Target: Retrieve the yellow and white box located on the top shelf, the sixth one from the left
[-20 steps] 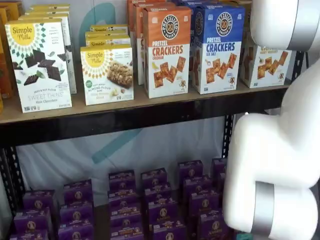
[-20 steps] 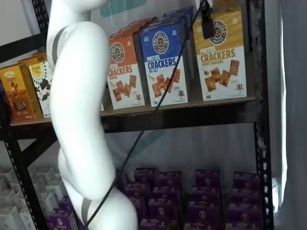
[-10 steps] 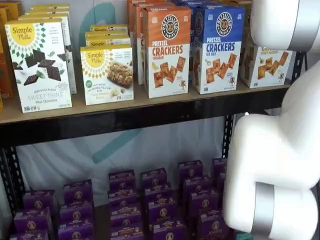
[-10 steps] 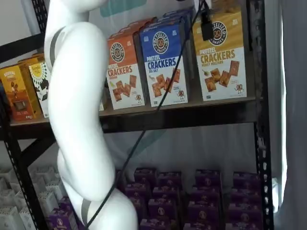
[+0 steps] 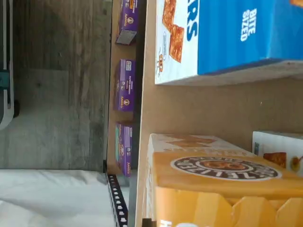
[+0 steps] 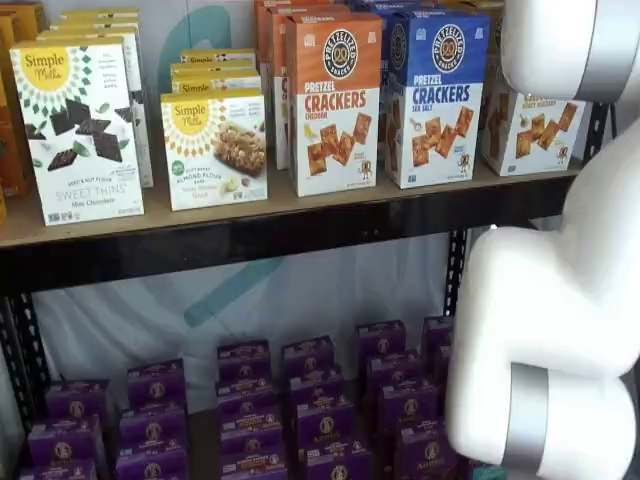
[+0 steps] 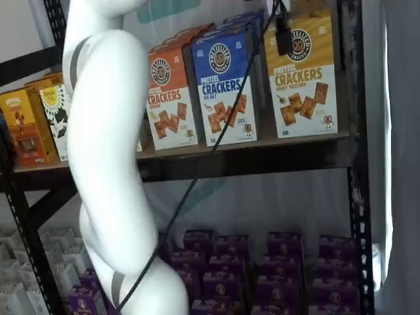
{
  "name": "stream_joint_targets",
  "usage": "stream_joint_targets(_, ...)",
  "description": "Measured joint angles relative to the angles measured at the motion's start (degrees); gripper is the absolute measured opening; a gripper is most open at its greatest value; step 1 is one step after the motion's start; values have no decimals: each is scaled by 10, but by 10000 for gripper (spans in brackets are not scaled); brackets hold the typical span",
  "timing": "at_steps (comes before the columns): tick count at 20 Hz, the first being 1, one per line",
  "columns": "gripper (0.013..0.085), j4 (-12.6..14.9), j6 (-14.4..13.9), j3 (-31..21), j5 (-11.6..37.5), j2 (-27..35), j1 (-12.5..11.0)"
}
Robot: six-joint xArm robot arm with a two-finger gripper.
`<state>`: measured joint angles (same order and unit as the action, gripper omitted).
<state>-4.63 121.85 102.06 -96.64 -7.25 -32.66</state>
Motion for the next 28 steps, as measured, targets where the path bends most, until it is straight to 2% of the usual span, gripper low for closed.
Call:
stream_joint_targets(14, 610, -12, 11, 13, -14, 3, -16)
stream_joint_targets(15, 570, -13, 12, 13, -15, 2, -17)
stream_joint_targets(20, 570, -19, 14, 16, -22, -1, -21)
stream_joint_targets(28, 570, -17, 25, -32, -14, -61, -30)
